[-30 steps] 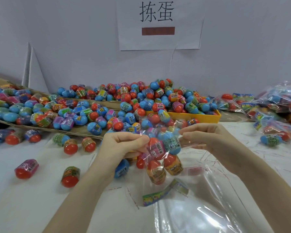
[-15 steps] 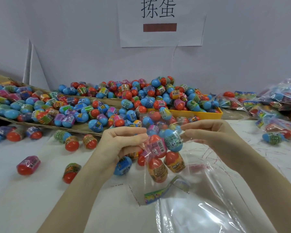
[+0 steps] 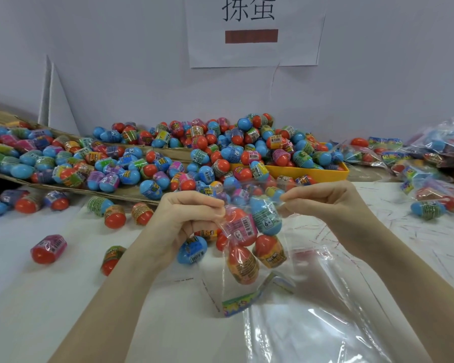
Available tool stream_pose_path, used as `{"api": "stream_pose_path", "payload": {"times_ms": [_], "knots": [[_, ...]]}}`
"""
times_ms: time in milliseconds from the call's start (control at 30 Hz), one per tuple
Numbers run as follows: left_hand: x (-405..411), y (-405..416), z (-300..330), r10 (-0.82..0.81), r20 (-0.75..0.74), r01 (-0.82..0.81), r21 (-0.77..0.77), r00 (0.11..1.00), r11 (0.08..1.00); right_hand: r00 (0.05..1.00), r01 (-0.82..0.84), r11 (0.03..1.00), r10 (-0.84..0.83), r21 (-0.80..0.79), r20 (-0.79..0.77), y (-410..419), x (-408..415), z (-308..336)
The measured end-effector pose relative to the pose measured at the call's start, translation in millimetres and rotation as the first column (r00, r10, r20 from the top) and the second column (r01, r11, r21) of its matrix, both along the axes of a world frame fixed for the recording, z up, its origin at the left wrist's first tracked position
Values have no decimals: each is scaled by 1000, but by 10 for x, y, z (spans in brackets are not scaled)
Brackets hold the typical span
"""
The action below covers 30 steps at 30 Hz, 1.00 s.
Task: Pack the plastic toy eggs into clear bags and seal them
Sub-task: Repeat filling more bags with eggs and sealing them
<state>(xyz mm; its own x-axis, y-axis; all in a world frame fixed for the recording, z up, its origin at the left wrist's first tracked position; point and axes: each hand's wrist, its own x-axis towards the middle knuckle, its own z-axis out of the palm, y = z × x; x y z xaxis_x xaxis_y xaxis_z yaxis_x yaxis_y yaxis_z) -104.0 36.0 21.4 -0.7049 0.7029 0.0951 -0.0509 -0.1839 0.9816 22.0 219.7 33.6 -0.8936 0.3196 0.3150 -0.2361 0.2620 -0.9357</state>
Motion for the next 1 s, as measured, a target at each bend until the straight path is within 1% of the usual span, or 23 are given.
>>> {"api": "stream_pose_path", "payload": {"times_ms": [267,433,633,800,1000], "knots": [[-46,-29,-24,-61,-33,62,35,998,997,999,-42,999,42,18,4,0,31,7],[-63,-36,-25,-82,-40,84,44,996,995,996,-83,993,82,83,18,7,51,44],[-41,-46,-14,-99,-138,108,58,985,992,991,-132,984,130,120,18,-16,104,109],[-71,-83,-27,-141,-254,142,-14,957,990,995,-97,974,94,203,25,-45,88,85],[-47,-107,22,-213,-262,218,-11,941,976,991,-133,986,133,98,1,-74,48,66]]}}
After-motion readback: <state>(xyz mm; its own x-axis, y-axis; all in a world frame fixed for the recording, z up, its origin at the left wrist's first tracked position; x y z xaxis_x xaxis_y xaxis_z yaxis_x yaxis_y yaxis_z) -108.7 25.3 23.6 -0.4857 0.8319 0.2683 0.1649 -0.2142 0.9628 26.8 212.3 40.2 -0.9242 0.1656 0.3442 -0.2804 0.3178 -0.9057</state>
